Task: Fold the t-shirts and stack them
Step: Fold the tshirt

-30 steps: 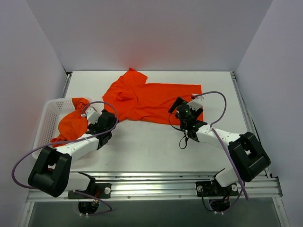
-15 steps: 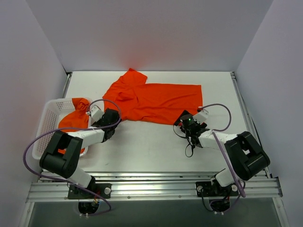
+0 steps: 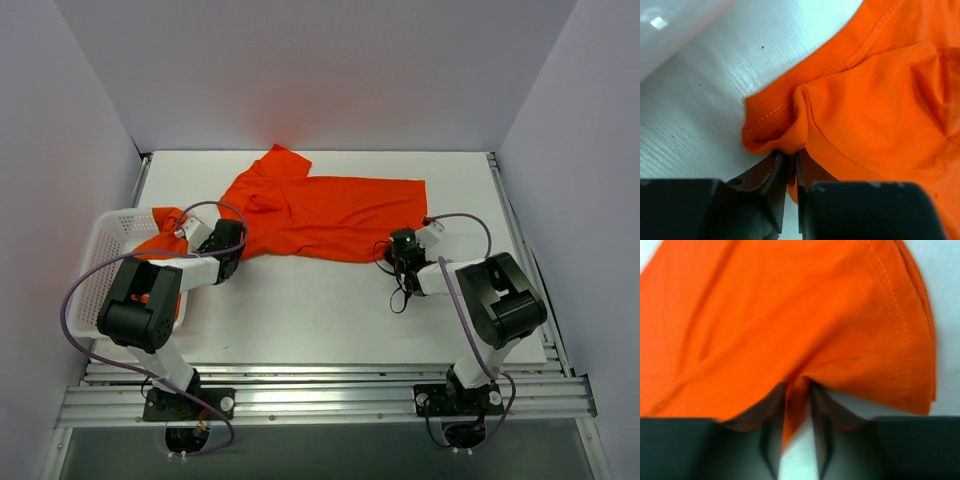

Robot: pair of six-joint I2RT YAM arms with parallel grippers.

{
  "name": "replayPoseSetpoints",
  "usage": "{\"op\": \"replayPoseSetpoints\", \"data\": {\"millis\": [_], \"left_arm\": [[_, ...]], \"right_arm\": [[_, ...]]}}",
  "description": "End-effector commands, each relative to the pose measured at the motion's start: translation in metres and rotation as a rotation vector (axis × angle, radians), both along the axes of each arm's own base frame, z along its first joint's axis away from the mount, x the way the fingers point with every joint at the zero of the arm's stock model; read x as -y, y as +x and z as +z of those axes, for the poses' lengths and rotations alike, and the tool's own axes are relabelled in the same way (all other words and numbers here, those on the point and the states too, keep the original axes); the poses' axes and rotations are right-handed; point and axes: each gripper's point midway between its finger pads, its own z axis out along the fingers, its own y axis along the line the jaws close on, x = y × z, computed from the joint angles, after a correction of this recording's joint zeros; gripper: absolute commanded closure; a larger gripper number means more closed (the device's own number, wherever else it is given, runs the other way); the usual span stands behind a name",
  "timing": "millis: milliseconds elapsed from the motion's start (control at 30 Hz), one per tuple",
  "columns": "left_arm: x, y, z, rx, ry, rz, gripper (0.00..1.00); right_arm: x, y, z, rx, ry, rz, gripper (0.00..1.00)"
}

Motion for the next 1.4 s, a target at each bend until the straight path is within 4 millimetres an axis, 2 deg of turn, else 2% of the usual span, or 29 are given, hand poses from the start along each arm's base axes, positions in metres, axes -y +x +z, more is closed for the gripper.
{"op": "replayPoseSetpoints", "data": {"millis": [0,67,167,200,233,300,333,400,433,500,567,733,867,900,967,1000,1033,1067,1100,1133,1167,1233,1267,1333,1367], "left_arm": [[0.0,0.001,-0.005,-0.043,0.0,0.001,0.82],[-0.001,0.002,-0.005,-0.041,0.0,0.003,0.97],[-0.001,-0.001,-0.002,-0.042,-0.005,-0.003,0.98],[-0.001,-0.005,-0.004,-0.05,-0.005,-0.007,0.98],[0.0,-0.009,-0.003,-0.053,-0.01,-0.008,0.98],[0.002,-0.015,0.006,-0.042,-0.019,-0.014,0.98],[0.001,-0.024,0.009,-0.045,-0.022,-0.014,0.98],[0.003,-0.038,0.009,-0.064,-0.015,-0.025,0.98],[0.003,-0.044,0.015,-0.049,-0.021,-0.022,0.98],[0.006,-0.057,0.017,-0.066,-0.003,-0.027,0.98],[0.006,-0.069,0.022,-0.074,0.0,-0.024,0.98],[0.021,-0.107,0.035,-0.083,0.01,-0.06,0.98],[0.025,-0.134,0.037,-0.084,-0.012,-0.076,0.98],[0.022,-0.143,0.032,-0.097,-0.008,-0.076,0.98],[0.024,-0.155,0.035,-0.087,-0.029,-0.084,0.98],[0.023,-0.162,0.031,-0.092,-0.036,-0.081,0.98],[0.02,-0.168,0.034,-0.087,-0.038,-0.079,0.98],[0.022,-0.173,0.033,-0.089,-0.037,-0.09,0.98],[0.021,-0.177,0.033,-0.093,-0.036,-0.092,0.98],[0.019,-0.181,0.034,-0.094,-0.036,-0.088,0.98],[0.02,-0.185,0.034,-0.099,-0.036,-0.095,0.91],[0.02,-0.191,0.037,-0.107,-0.039,-0.107,0.7],[0.022,-0.194,0.038,-0.108,-0.039,-0.12,0.47],[0.023,-0.196,0.047,-0.089,-0.045,-0.132,0.32],[0.024,-0.196,0.052,-0.08,-0.047,-0.136,0.28]], "right_arm": [[0.006,-0.022,-0.031,-0.123,-0.008,0.017,0.97],[0.012,-0.024,-0.029,-0.122,-0.01,0.003,1.0],[0.025,-0.031,-0.018,-0.115,-0.029,-0.037,1.0],[0.031,-0.039,-0.018,-0.138,-0.047,-0.05,1.0],[0.035,-0.04,-0.004,-0.112,-0.048,-0.069,1.0],[0.052,-0.054,0.001,-0.134,-0.092,-0.12,1.0],[0.056,-0.057,0.016,-0.104,-0.092,-0.137,1.0],[0.075,-0.072,0.023,-0.13,-0.142,-0.194,1.0],[0.081,-0.075,0.037,-0.099,-0.14,-0.217,1.0],[0.096,-0.086,0.048,-0.093,-0.142,-0.279,1.0],[0.098,-0.093,0.047,-0.102,-0.122,-0.275,1.0],[0.1,-0.112,0.045,-0.154,-0.096,-0.291,1.0],[0.096,-0.13,0.039,-0.186,-0.068,-0.257,0.97],[0.093,-0.131,0.042,-0.173,-0.05,-0.247,0.95],[0.092,-0.144,0.034,-0.21,-0.048,-0.227,0.9],[0.092,-0.147,0.037,-0.202,-0.042,-0.227,0.79],[0.093,-0.151,0.037,-0.21,-0.049,-0.225,0.62],[0.092,-0.155,0.034,-0.223,-0.04,-0.216,0.37],[0.086,-0.156,0.036,-0.215,-0.02,-0.188,0.01],[0.084,-0.157,0.037,-0.218,-0.004,-0.184,0.0],[0.083,-0.162,0.038,-0.229,0.004,-0.189,0.0],[0.081,-0.165,0.046,-0.229,0.006,-0.185,0.0],[0.081,-0.164,0.053,-0.211,0.011,-0.186,0.0],[0.083,-0.166,0.063,-0.192,0.011,-0.203,0.0],[0.083,-0.162,0.079,-0.139,0.013,-0.211,0.0]]}}
